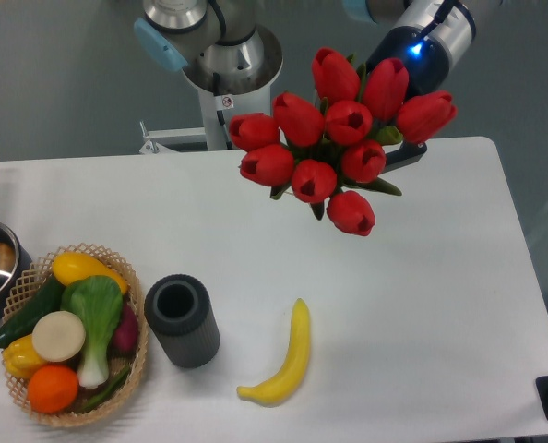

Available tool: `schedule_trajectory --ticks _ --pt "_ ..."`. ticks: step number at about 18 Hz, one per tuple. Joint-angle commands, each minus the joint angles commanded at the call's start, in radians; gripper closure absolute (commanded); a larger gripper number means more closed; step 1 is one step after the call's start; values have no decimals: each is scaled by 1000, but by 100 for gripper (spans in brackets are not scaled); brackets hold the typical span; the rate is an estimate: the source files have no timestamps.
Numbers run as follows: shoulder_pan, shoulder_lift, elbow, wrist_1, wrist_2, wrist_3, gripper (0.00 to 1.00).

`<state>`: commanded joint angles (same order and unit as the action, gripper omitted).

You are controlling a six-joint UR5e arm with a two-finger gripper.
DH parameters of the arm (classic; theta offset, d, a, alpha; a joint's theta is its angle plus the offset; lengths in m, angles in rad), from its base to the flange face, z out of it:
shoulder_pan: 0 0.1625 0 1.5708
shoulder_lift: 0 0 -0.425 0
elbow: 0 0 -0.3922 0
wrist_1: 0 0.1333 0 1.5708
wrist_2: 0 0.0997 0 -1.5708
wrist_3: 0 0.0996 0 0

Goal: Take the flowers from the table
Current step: 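Hold the tulip bunch raised high above the table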

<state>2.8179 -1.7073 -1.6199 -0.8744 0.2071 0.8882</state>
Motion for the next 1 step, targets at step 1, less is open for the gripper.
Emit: schedule_trajectory --ticks 1 --pt "0 -2 2 0 0 0 77"
